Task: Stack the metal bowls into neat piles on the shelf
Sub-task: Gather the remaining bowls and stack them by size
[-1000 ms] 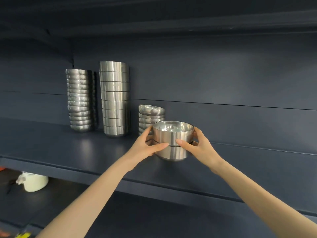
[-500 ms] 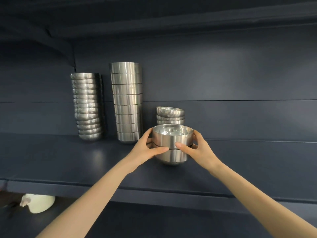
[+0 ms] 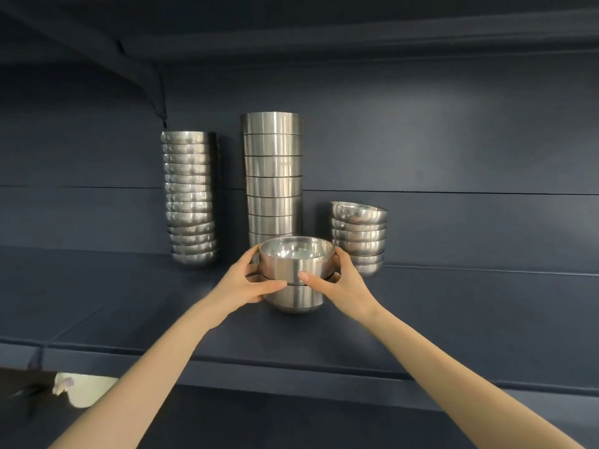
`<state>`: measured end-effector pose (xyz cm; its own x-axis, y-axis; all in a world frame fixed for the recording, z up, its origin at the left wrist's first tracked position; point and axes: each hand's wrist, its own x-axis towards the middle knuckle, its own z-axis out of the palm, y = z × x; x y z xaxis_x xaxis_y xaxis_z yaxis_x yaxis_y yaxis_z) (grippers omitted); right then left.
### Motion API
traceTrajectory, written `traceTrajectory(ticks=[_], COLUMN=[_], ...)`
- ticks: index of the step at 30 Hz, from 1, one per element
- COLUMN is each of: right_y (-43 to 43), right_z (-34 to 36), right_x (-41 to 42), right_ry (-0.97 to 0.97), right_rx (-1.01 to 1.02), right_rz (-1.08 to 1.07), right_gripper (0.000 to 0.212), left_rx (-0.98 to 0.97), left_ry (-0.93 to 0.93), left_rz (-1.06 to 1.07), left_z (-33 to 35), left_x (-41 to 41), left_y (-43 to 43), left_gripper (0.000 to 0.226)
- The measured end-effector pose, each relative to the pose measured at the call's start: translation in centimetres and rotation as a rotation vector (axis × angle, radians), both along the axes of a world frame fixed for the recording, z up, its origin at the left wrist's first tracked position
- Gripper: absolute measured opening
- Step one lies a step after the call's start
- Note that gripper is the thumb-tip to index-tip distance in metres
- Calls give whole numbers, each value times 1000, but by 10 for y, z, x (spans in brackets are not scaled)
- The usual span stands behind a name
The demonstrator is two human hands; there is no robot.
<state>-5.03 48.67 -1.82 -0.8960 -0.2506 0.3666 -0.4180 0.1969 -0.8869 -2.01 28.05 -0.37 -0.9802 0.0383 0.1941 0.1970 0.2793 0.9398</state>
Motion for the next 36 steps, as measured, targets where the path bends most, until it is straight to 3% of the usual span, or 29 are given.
traceTrajectory(ticks=[3, 7, 13, 19, 25, 29, 33, 36], right_y=[-13, -24, -30, -31, -40, -60, -97, -132], right_z=[-3, -4, -8, -10, -14, -13, -3, 7], right_x=[-4, -13, -18, -19, -16, -7, 4, 9], right_ry=[-3, -6, -2, 0, -18, -19, 30, 73], right_rx=[8, 17, -7, -34, -31, -64, -74, -112], right_rz=[21, 67, 136, 109, 40, -31, -66, -47], right_gripper=[107, 77, 68, 88, 89, 71, 84, 79], left_rx=[-4, 10, 55, 96, 111, 112, 108, 110], left_ry=[-20, -20, 13, 27, 34, 35, 89, 121], left_rz=[17, 41, 68, 18, -56, -90, -109, -109], left_z=[-4, -5, -12, -15, -15, -8, 4, 15], left_x=[-3, -3, -5, -9, -15, -17, -10, -2], left_y=[-15, -25, -31, -34, -47, -68, -103, -139], left_gripper=[90, 88, 83, 71, 71, 70, 68, 72])
